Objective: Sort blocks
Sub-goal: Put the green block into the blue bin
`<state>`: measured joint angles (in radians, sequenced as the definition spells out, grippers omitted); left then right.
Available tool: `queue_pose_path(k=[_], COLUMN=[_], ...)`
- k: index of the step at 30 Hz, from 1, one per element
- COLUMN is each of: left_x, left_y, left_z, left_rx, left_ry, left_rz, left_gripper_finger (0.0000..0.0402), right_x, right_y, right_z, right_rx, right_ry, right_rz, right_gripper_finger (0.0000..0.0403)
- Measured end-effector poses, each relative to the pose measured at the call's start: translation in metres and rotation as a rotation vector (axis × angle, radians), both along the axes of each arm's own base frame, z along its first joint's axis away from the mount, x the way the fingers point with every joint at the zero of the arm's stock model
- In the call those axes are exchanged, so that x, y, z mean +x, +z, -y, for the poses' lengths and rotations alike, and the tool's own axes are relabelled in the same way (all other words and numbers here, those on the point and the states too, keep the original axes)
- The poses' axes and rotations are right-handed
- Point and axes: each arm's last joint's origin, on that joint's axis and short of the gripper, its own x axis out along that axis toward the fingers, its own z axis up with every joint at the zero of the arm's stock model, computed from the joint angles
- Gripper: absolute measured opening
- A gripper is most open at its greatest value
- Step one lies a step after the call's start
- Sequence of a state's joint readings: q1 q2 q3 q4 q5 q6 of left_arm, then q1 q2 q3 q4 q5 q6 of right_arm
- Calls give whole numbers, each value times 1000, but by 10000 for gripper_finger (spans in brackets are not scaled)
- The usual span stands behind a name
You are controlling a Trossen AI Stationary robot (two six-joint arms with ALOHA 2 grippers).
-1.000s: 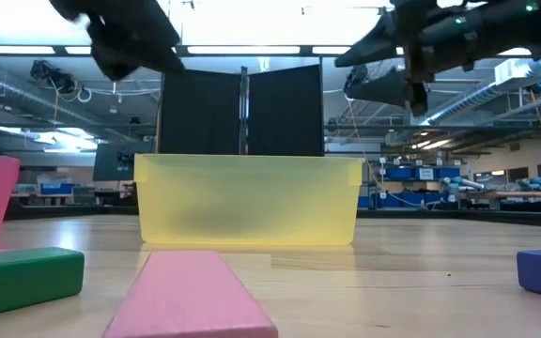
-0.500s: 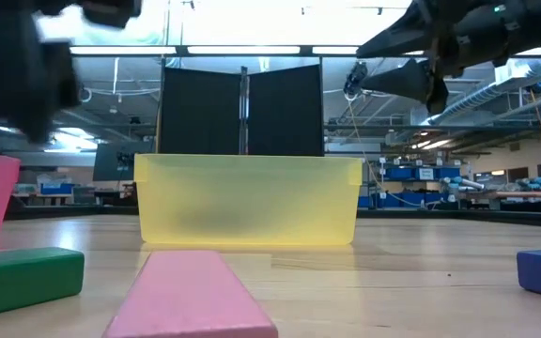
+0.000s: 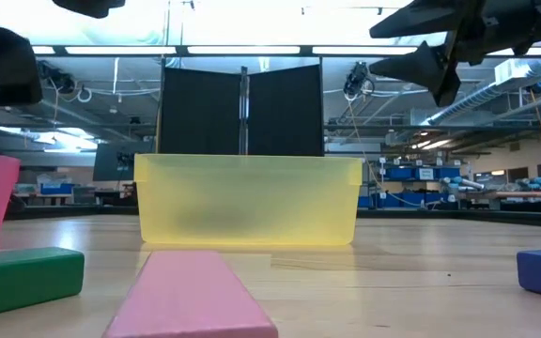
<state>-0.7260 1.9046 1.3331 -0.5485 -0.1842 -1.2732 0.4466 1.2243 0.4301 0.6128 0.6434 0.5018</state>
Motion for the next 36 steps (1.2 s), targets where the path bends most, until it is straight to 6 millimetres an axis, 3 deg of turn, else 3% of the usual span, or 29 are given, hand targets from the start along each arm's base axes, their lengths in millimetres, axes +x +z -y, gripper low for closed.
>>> queue_pose_path(k=[7, 14, 18, 24, 36], left_x=[14, 18, 16, 14, 14], left_y=[-23, -42, -49, -52, -52], left_z=[10, 14, 13, 9, 9], left_rx=[-6, -17, 9, 64, 79], left_ry=[41, 156, 181, 207, 188], left_rz=[-84, -131, -165, -168, -161], left_gripper_finger=[310, 308, 257, 103, 95], right_x=[-2, -2, -3, -4, -8], right_y=[0, 0, 0, 0, 0], right_z=[-4, -6, -7, -11, -18], right_rx=[0, 2, 3, 2, 3], right_ry=[18, 38, 47, 66, 97], right_rz=[0, -1, -1, -2, -2], right_gripper_finger=[240, 234, 230, 223, 215])
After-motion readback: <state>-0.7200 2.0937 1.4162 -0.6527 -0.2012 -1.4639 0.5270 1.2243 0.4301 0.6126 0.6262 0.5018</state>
